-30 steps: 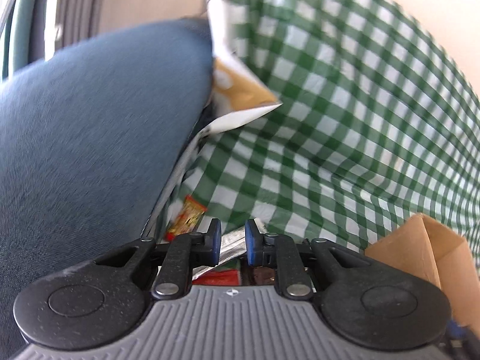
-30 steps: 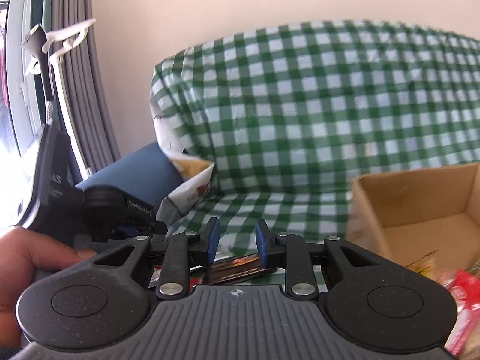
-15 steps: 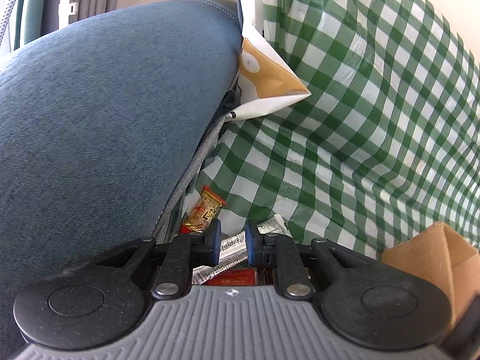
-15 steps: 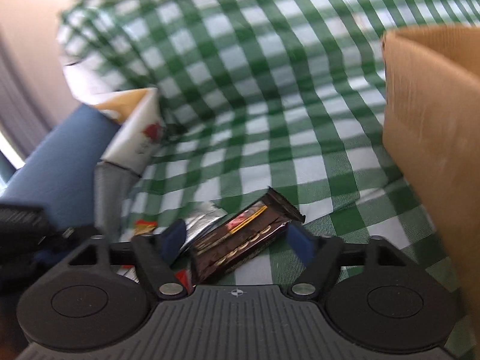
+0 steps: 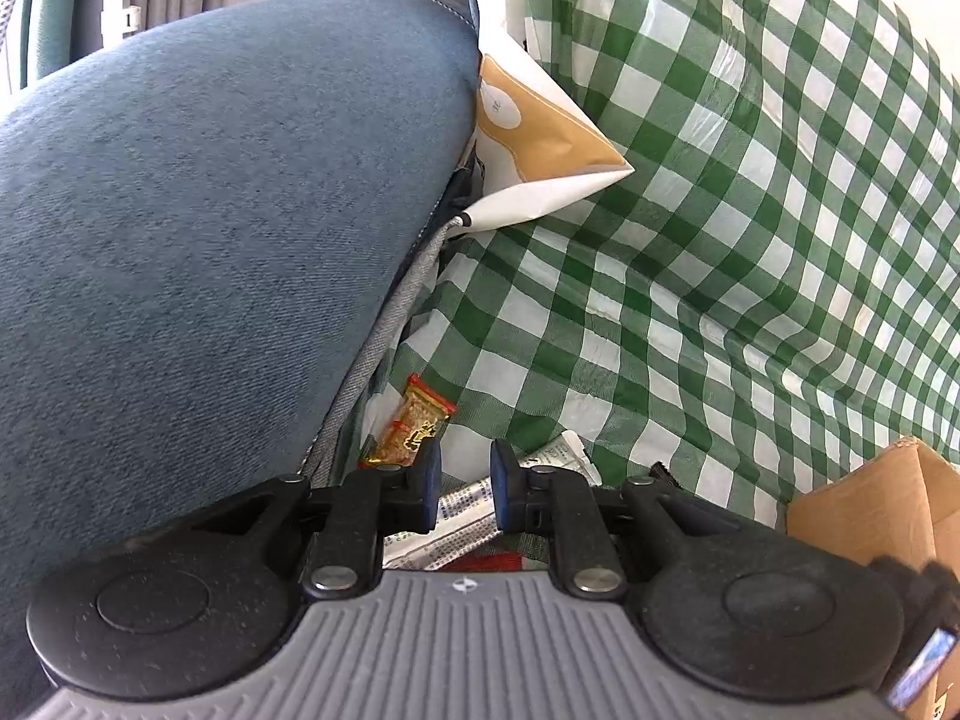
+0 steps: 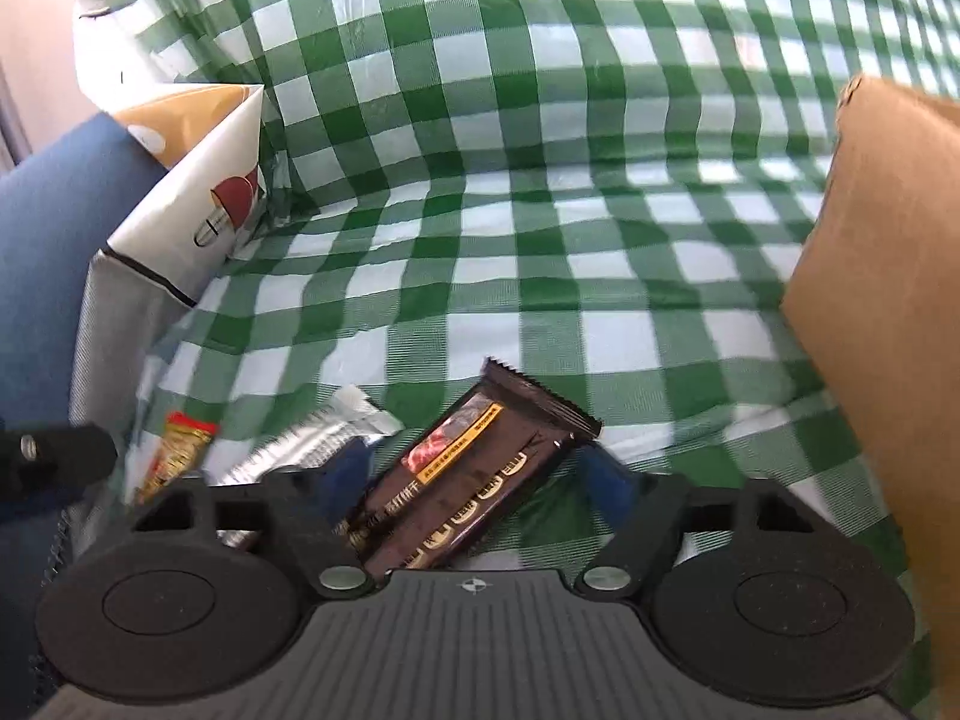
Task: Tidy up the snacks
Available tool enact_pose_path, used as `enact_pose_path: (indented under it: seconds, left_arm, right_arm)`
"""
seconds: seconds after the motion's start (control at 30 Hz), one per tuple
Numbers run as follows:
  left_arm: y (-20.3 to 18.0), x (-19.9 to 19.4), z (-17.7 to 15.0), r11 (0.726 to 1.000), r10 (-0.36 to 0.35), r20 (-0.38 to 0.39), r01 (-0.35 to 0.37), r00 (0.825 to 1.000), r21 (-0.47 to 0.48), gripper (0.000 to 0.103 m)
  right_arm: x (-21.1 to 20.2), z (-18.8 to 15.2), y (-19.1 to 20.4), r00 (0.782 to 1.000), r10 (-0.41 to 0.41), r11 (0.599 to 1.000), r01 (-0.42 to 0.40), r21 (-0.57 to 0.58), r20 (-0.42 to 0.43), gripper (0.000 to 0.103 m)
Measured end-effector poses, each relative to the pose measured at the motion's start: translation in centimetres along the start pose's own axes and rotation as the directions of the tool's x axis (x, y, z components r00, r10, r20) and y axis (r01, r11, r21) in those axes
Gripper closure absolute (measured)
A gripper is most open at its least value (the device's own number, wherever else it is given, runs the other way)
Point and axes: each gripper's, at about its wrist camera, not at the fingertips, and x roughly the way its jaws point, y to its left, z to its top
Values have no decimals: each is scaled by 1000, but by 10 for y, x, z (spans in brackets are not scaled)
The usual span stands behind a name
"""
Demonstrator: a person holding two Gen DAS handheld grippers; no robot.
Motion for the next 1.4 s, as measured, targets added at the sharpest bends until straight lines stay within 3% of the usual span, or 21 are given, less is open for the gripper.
enact_pose_path:
  seconds: [0.03, 0.1, 0.13, 0.2, 0.33, 0.43, 0.53, 0.67, 0.73, 0.77, 0.8, 0.83, 0.87, 0.97, 1.07, 1.23, 1.4]
  left_arm:
    - [-1, 1, -1, 1000, -4, -7, 4, 1000, 5, 83]
    - [-5, 6, -2, 999, -15, -29, 16, 999, 29, 78]
    - [-9, 9, -3, 999, -16, -39, 18, 999, 48, 74]
    - [-18, 13, -6, 994, -10, -48, 15, 999, 110, 55]
    - [-37, 20, -15, 966, 27, -37, -17, 999, 257, 51]
    - [-43, 27, -19, 953, 15, -42, -1, 999, 304, 48]
    - [-49, 36, -22, 937, 11, -50, 7, 999, 349, 38]
    - [-63, 51, -35, 875, 92, -36, -63, 995, 479, 34]
    - [-65, 57, -41, 847, 141, -34, -103, 989, 522, 37]
    - [-63, 57, -43, 852, 140, -38, -101, 989, 514, 43]
    - [-61, 55, -42, 867, 124, -45, -86, 991, 492, 62]
    - [-59, 53, -41, 882, 109, -56, -71, 992, 466, 68]
    - [-57, 51, -40, 892, 106, -55, -70, 993, 447, 80]
    - [-55, 36, -42, 912, 79, -38, -56, 996, 407, 93]
    - [-53, 11, -45, 922, 50, 12, -50, 999, 384, 94]
    - [-54, -41, -65, 916, -30, 88, -8, 996, 401, 94]
    - [-51, -89, -96, 926, -138, 35, 117, 990, 358, 94]
  right_arm:
    - [-1, 0, -2, 1000, -5, 1000, 5, -9, 3, 54]
    - [-4, 1, -9, 1000, 8, 1000, -8, 0, 1, 62]
    - [-7, 1, -13, 1000, 20, 1000, -20, 12, -2, 63]
    - [-12, 3, -16, 1000, 18, 1000, -18, 22, -2, 64]
    - [-28, 2, -23, 1000, 20, 1000, -20, 5, -2, 65]
    - [-43, 0, -33, 999, 35, 999, -35, -9, -24, 65]
    - [-61, -2, -42, 997, 60, 998, -61, -14, -55, 65]
    - [-80, -8, -50, 990, 101, 994, -105, -39, -98, 65]
    - [-89, -13, -52, 985, 127, 989, -135, -58, -120, 65]
    - [-94, -15, -53, 982, 140, 986, -150, -71, -131, 65]
    - [-98, -17, -54, 978, 154, 983, -166, -80, -139, 65]
    - [-103, -19, -56, 976, 165, 980, -179, -88, -144, 65]
    - [-108, -21, -57, 973, 175, 977, -191, -96, -150, 65]
    - [-123, -26, -63, 963, 209, 967, -230, -112, -169, 65]
    - [-140, -34, -72, 956, 231, 958, -256, -132, -179, 65]
    - [-167, -49, -85, 946, 257, 947, -288, -143, -200, 65]
    - [-192, -67, -96, 939, 280, 941, -310, -139, -197, 65]
